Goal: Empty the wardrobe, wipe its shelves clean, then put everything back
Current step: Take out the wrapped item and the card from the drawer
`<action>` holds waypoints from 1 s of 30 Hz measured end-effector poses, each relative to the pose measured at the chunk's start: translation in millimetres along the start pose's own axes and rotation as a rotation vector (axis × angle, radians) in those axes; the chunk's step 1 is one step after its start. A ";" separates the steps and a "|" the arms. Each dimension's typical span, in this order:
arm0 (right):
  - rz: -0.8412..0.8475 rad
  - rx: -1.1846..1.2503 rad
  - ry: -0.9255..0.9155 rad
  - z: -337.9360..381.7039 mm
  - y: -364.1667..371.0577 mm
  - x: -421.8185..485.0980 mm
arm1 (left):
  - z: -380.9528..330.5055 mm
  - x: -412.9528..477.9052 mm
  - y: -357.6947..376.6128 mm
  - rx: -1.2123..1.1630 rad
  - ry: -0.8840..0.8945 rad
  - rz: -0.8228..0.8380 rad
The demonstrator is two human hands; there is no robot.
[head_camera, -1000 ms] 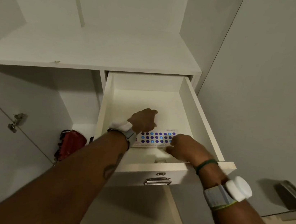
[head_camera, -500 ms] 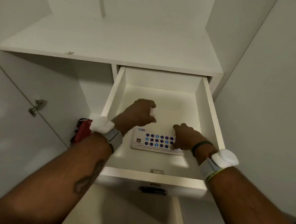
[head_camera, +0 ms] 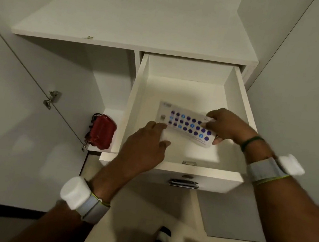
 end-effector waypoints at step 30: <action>-0.816 0.762 -0.481 33.6 -105.0 122.4 | -2.1 278.3 -61.1 0.182 0.460 -0.518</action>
Point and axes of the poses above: each hand's wrist, its own x-axis towards the middle knuckle, its own y-axis out of the palm, z = x × y, the point moved 10 cm from there along x, towards the middle knuckle, and after that the axes turned 12 degrees about x, right-handed, at the moved point
